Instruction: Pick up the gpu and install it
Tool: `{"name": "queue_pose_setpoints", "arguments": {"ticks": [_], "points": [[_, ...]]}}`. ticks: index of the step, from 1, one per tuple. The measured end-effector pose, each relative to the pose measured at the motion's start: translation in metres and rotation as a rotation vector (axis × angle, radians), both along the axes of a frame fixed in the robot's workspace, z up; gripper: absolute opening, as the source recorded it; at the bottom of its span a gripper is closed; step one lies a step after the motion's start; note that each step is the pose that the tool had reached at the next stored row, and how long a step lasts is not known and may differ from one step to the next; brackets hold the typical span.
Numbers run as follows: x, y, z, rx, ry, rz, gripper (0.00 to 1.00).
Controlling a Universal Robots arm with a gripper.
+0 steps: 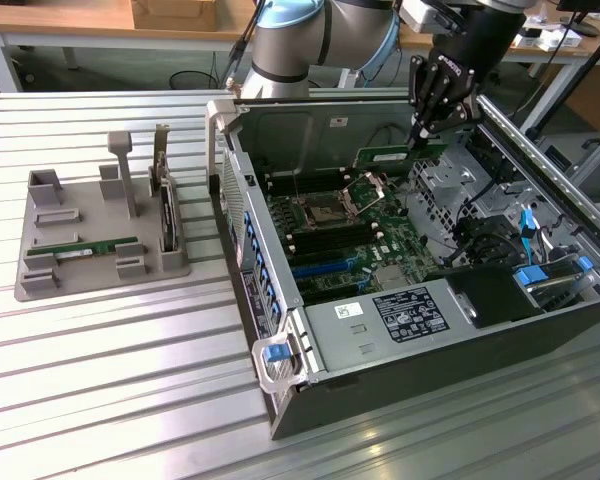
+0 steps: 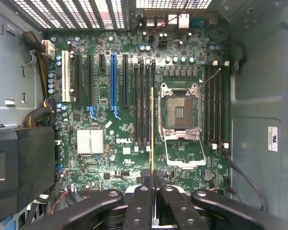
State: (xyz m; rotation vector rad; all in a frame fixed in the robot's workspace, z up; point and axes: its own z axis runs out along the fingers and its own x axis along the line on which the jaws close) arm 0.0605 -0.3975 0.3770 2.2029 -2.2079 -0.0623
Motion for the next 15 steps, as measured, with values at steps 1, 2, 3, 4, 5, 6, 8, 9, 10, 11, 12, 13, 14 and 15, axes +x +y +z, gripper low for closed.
{"name": "queue_pose_setpoints", "arguments": {"ticks": [1,2,3,4,5,6,8,9,10,11,12,13,14,15], "points": [[0.0,-0.0001,-0.0009,0.0,0.0,0.0,0.12],[0.0,-0.0001,-0.0017,0.0,0.0,0.0,0.12],[0.0,-0.0002,-0.0024,-0.0001,0.0,0.0,0.12],[0.0,-0.0003,-0.0034,0.0,0.0,0.0,0.12],[0.0,-0.0003,-0.0041,-0.0001,0.0,0.0,0.12],[0.0,-0.0004,-0.0045,0.0,0.0,0.0,0.12],[0.0,-0.0006,-0.0065,0.0,0.0,0.0,0.12],[0.0,-0.0006,-0.0071,0.0,0.0,0.0,0.12],[0.0,-0.0007,-0.0078,0.0,0.0,0.0,0.12],[0.0,-0.0008,-0.0086,0.0,0.0,0.0,0.12],[0.0,-0.0009,-0.0094,-0.0001,0.0,0.0,0.12],[0.0,-0.0009,-0.0099,0.0,0.0,0.0,0.12],[0.0,-0.001,-0.0103,0.0,0.0,0.0,0.12],[0.0,-0.001,-0.0109,0.0,0.0,0.0,0.12]]}}
